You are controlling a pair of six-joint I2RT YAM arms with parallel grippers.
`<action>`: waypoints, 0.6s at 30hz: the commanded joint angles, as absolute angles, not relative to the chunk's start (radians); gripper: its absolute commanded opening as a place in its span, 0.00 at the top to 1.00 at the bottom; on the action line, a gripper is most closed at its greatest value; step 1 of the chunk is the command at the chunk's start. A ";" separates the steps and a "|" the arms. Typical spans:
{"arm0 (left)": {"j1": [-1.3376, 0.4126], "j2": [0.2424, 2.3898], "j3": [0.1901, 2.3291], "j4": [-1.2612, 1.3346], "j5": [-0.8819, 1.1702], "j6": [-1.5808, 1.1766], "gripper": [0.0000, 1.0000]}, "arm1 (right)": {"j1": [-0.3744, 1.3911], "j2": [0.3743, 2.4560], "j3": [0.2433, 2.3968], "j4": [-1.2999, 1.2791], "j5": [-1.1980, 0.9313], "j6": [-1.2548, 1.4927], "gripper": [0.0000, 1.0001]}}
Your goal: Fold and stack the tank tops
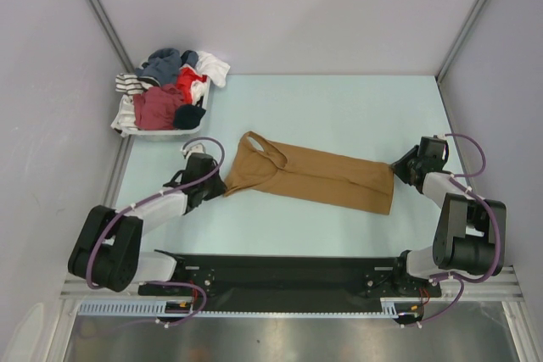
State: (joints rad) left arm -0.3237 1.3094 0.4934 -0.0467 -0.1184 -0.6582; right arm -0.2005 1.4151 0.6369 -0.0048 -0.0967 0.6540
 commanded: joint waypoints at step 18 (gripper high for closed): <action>-0.318 1.364 0.733 -0.443 -0.207 -0.873 1.00 | -0.199 1.414 0.638 0.028 -0.118 0.655 0.72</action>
State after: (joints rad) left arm -0.3237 1.3621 0.6762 -0.3367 -0.1741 -0.8097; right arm -0.2005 1.4151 0.6369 -0.0025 -0.1078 0.6544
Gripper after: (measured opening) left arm 0.012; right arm 0.280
